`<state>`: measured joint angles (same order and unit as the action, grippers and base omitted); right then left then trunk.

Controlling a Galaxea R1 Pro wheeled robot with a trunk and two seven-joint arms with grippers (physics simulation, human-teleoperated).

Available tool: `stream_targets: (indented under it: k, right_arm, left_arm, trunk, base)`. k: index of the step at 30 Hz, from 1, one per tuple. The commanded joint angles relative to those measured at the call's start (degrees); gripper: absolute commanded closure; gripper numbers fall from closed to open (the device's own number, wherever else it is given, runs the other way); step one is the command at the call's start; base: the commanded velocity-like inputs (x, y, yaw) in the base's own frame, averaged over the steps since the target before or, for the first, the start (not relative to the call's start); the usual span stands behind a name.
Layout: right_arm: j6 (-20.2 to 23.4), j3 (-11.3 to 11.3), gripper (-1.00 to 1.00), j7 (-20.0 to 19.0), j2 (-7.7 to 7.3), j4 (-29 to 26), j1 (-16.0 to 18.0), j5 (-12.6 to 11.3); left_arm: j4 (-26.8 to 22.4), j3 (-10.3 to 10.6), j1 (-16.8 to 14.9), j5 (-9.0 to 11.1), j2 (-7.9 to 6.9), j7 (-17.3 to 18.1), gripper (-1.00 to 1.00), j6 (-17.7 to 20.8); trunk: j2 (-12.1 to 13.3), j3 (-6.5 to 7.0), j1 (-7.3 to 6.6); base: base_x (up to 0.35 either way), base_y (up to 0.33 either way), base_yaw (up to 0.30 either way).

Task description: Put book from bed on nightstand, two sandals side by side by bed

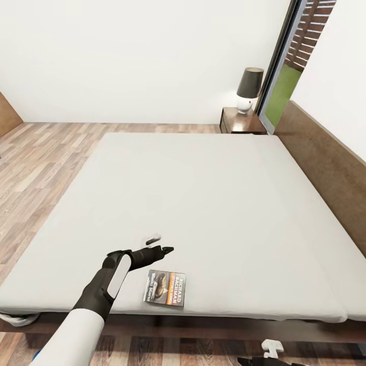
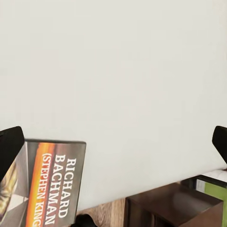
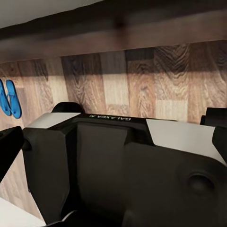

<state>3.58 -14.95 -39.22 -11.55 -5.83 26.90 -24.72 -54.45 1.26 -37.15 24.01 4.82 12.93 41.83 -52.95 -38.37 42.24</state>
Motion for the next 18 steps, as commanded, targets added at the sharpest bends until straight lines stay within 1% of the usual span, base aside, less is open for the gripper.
stream_targets:
  k: [1,18]
  right_arm:
    - [0.38,-0.35,-1.0,-0.15,-0.04,-0.05,0.01,-0.59]
    - [0.38,-0.35,-1.0,-0.15,-0.02,-0.05,0.02,-0.59]
  left_arm:
    - [-0.04,-0.05,-0.02,-0.02,0.03,0.14,-1.0,0.27]
    - [0.04,0.05,-0.02,0.07,0.16,0.17,-1.0,0.27]
  trunk:
    - [-0.45,-0.23,0.23]
    - [-7.27,-3.28,3.96]
  base:
    - [0.0,0.0,0.0]
    - [0.0,0.0,0.0]
